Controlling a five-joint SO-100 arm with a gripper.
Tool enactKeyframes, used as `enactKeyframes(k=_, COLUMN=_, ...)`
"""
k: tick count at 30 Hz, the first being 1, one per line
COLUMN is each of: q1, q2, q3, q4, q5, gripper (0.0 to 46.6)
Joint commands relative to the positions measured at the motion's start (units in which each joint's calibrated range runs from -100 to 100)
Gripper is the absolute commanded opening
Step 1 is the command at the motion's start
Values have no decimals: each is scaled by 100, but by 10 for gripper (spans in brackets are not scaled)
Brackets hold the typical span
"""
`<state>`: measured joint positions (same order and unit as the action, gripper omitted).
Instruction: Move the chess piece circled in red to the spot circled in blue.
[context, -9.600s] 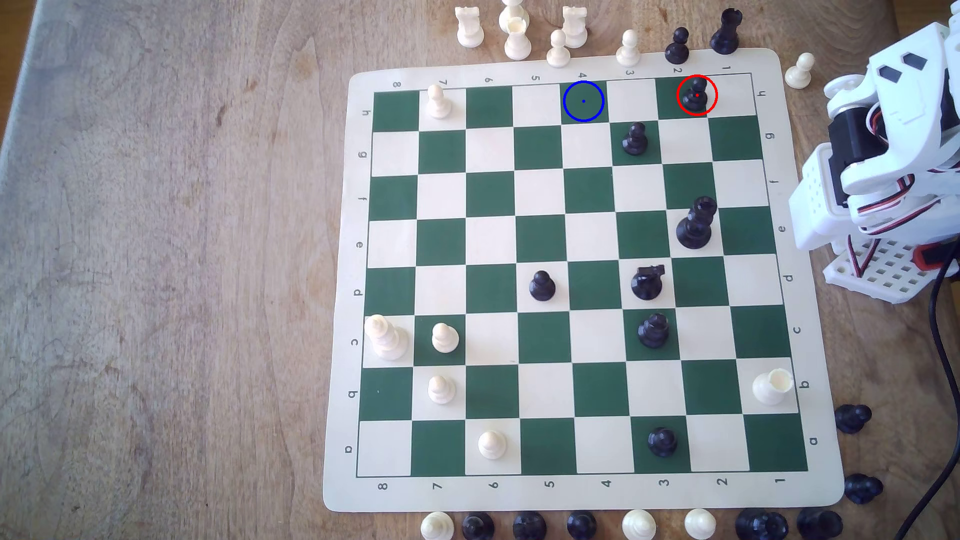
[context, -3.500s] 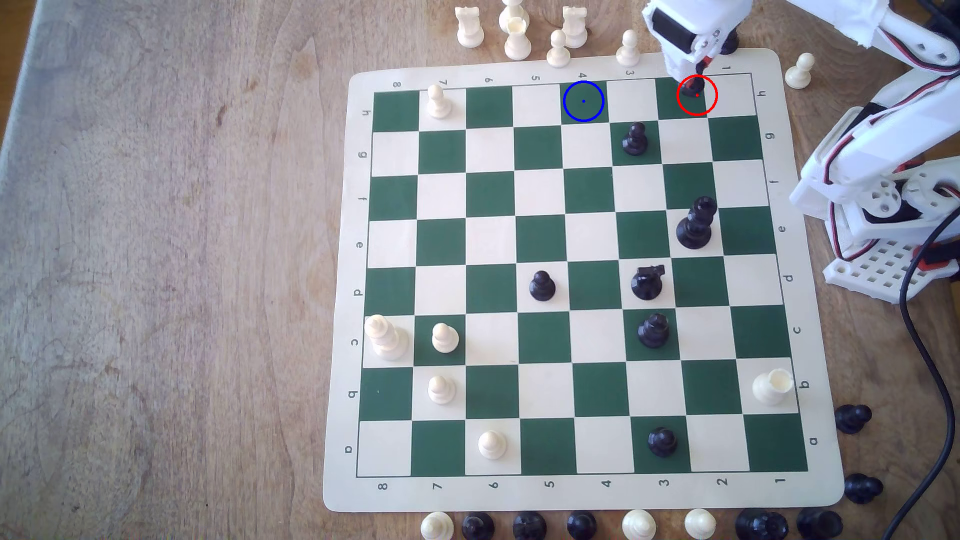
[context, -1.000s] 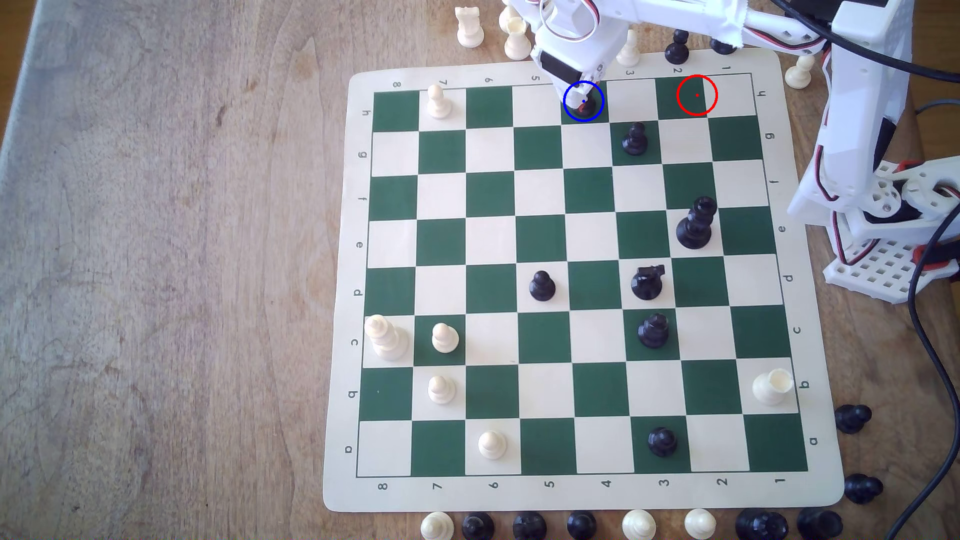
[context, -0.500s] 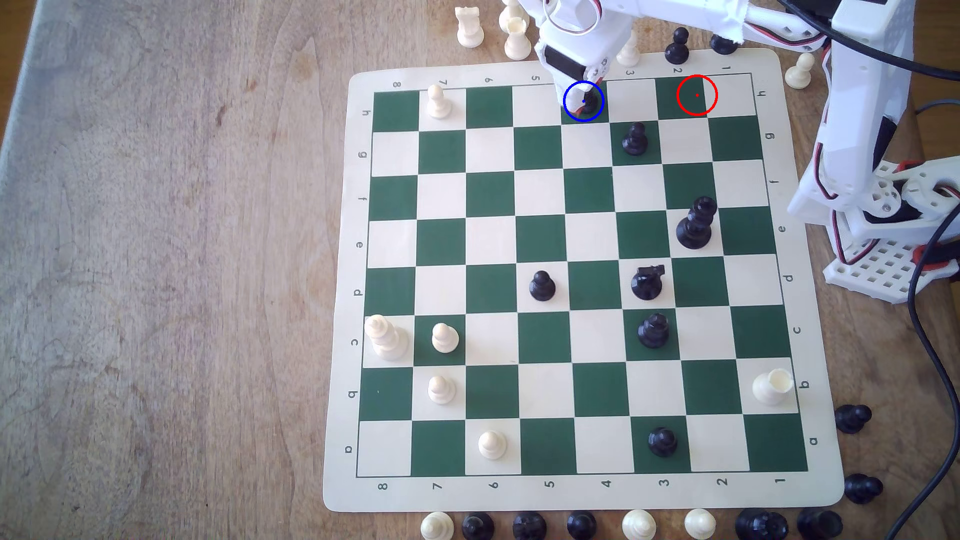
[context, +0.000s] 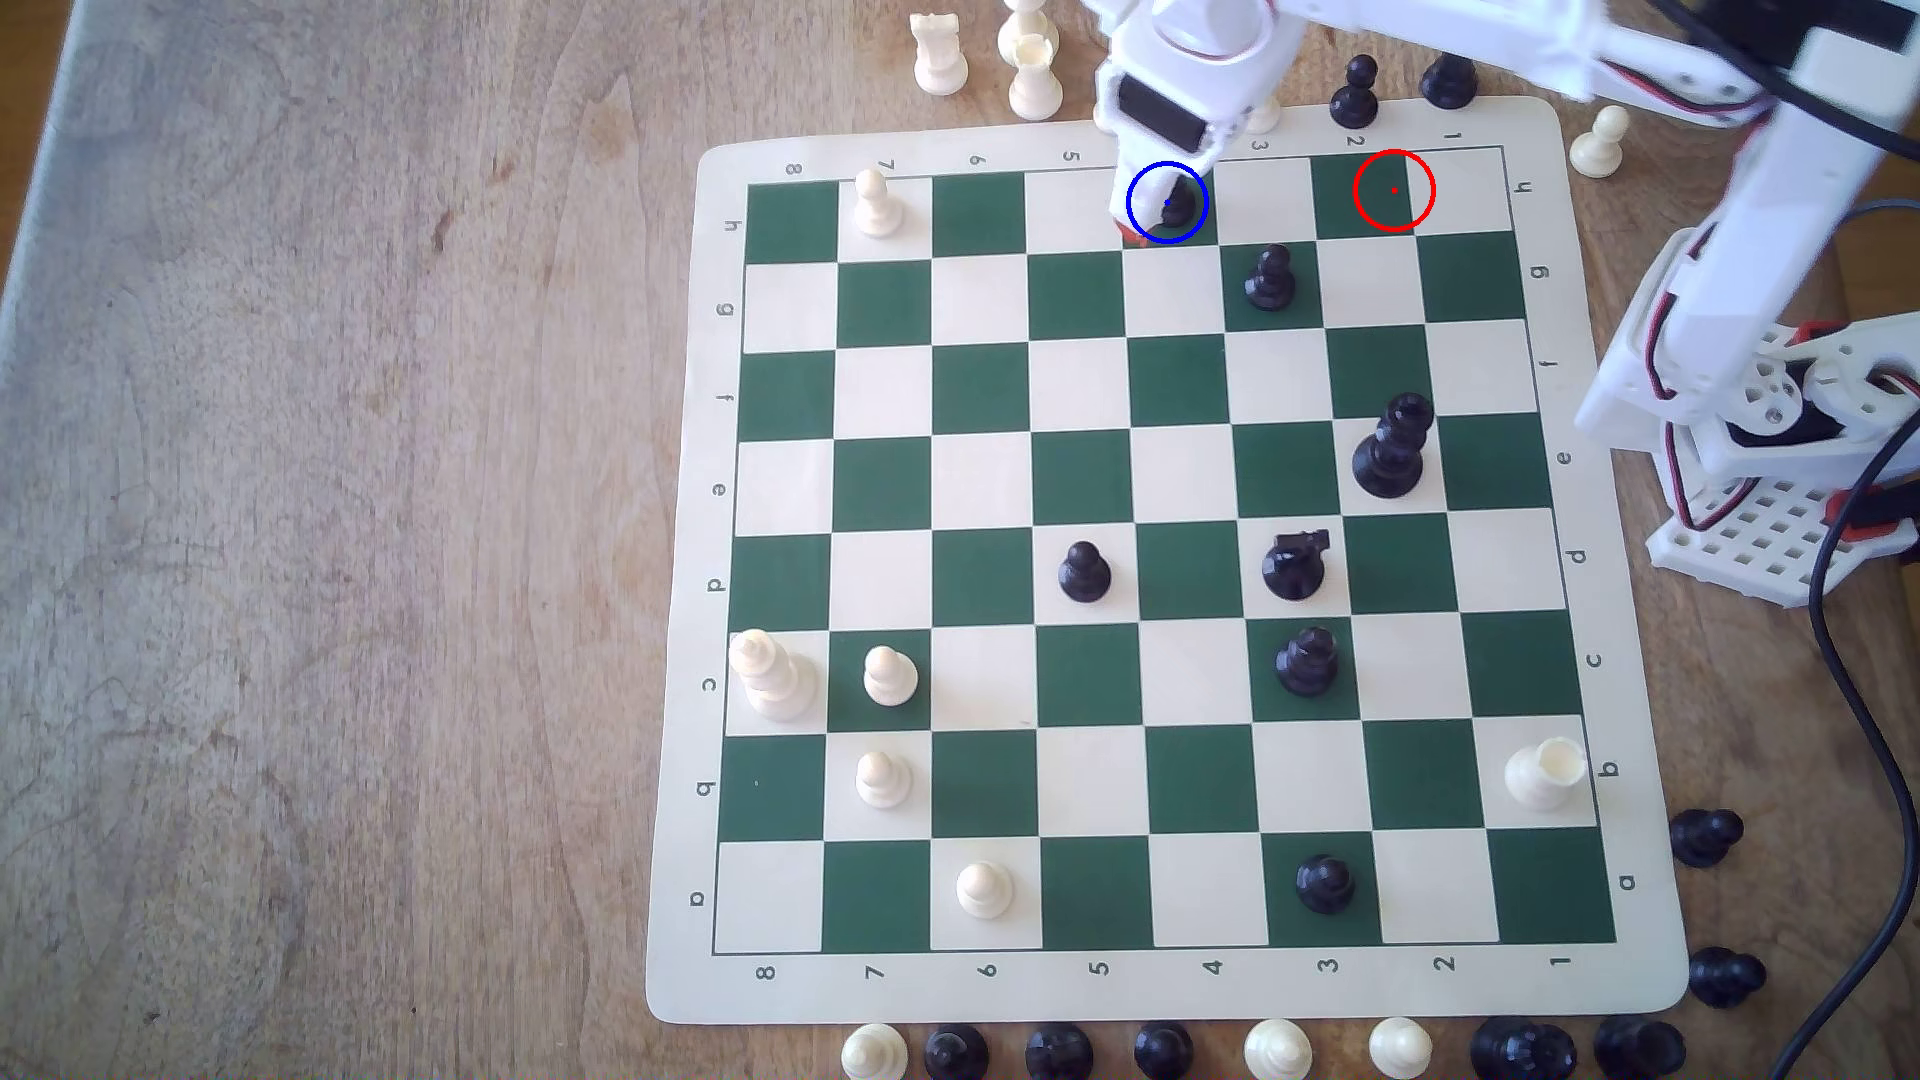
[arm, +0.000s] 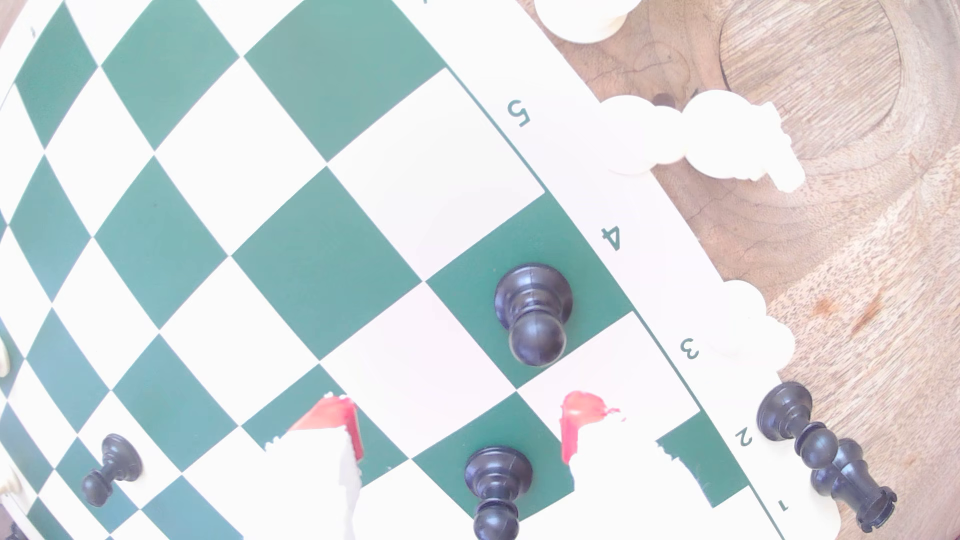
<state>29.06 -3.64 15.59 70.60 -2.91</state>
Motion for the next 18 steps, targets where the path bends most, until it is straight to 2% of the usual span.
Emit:
enactKeyframes(k=1, q1=-55, q2=-1758, q3=771, q4=180, q5=68, gripper=219)
enactKeyframes(k=5, q1=-133, q2=-2904, q3=1886, q4=246, q5=107, gripper=198)
enactKeyframes(k=6, q1=-250, q2=-3634, q3=2711, q4=33, q5=161, gripper=195)
enactKeyframes(k=8, q1=-477, q2=-4330, q3=3400, q4=8, q5=181, gripper=192)
enactKeyframes(k=11, q1=-876, q2=-5527, q3=4198, q4=0, q5=166, gripper=192)
enactKeyframes(k=14, q1=-1118, q2=-6240, q3=4461, q4=131, q5=137, gripper=189)
enactKeyframes(k=16, q1=-1157, q2=-6427, q3=4506, q4=131, q5=132, gripper=168)
enactKeyframes(k=18, q1=-1087, q2=-6316, q3=4515, q4=-49, q5=132, gripper=113)
